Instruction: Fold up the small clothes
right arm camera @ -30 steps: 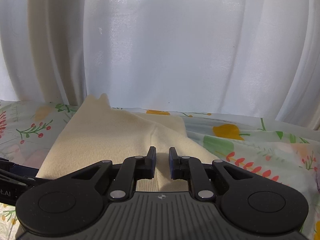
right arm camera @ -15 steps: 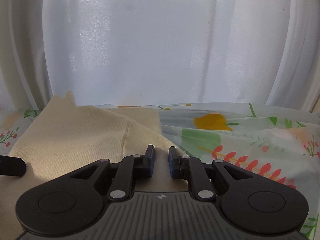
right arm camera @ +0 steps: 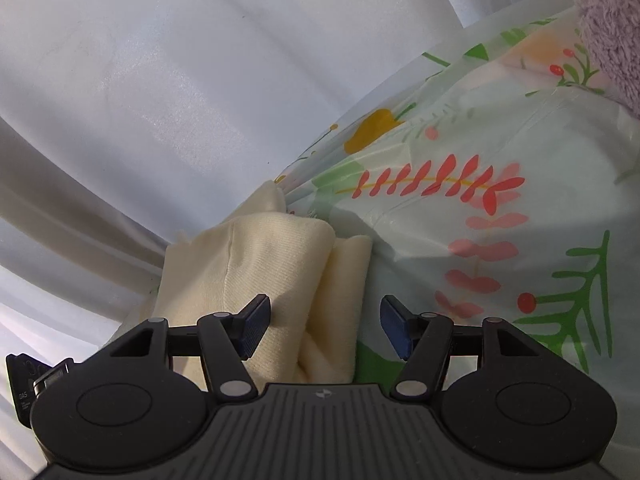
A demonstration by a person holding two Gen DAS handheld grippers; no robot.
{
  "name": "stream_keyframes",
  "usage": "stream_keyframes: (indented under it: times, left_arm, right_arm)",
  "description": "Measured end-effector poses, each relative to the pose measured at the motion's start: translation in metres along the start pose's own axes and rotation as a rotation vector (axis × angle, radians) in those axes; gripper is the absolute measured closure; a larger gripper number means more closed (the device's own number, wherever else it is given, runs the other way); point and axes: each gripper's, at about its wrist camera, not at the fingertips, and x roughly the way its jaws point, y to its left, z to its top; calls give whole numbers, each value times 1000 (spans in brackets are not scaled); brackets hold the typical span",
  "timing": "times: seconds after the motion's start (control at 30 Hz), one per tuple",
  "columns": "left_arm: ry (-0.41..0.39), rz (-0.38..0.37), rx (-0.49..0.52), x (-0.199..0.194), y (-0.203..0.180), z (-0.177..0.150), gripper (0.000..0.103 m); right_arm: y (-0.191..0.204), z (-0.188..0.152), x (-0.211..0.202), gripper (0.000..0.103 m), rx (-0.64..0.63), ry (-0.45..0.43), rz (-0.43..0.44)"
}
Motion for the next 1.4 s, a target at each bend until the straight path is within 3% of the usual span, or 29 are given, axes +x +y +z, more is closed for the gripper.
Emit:
stream_keyframes:
  times: [0.17, 0.23, 0.33, 0.63, 0.87, 1.1, 1.23, 1.33, 1.4]
  left_arm:
    - [33, -4, -28, 19, 2, 2, 32]
    - [32, -5, -48, 21, 4, 4, 38]
    - [31, -19, -81, 25, 11, 7, 46]
    - [15, -18, -87, 19, 3, 11, 66]
    - [-32, -2, -37, -43, 3, -2, 67]
    - [-67, 186, -55, -123, 30, -41, 64]
    - [-103, 328, -48, -145, 43, -56, 58]
    - [-182, 366, -45, -160, 42, -58, 58]
    - [-233, 383, -31, -161, 37, -55, 50]
  right_arm:
    - [-10, 5, 14, 47, 90, 53, 124]
    - [-6, 7, 20, 55, 70, 59, 148]
    - [-2, 8, 29, 57, 82, 73, 183]
    - [31, 6, 33, 75, -14, 35, 125]
    - [78, -24, 18, 80, -103, 68, 170]
    - [123, -90, 14, 82, -172, 165, 253]
    - [135, -103, 10, 69, -216, 192, 161]
    - [156, -102, -11, 67, -388, 27, -22]
    - [172, -102, -19, 66, -471, -22, -36]
